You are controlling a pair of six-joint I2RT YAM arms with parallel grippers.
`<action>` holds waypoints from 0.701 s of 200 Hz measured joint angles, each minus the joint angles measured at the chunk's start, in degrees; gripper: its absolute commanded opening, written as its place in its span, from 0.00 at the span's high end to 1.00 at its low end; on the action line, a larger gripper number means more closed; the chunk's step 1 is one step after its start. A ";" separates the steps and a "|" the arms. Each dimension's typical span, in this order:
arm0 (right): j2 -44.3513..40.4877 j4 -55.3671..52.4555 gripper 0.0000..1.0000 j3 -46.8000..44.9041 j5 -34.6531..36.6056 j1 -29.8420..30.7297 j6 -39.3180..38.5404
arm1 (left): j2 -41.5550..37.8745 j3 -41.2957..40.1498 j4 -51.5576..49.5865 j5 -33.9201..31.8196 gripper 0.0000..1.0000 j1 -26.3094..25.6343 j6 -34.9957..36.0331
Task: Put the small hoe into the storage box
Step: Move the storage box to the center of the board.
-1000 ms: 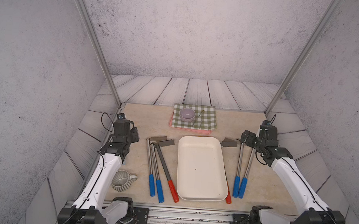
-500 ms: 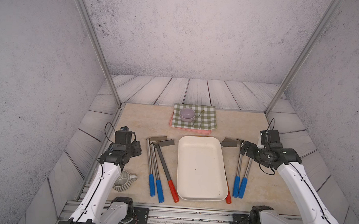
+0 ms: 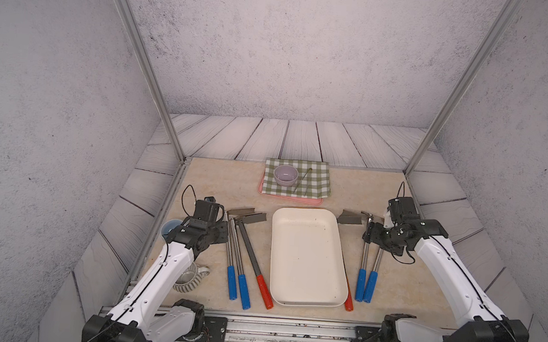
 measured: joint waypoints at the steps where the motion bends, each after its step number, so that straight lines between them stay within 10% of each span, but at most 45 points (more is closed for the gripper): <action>1: 0.09 0.00 0.21 0.00 0.00 0.00 -0.02 | 0.00 0.00 0.00 0.00 0.44 0.00 0.00; 140: 11.21 2.60 0.27 0.13 -1.64 4.57 0.11 | 1.70 0.13 0.17 0.46 0.45 -0.02 -0.02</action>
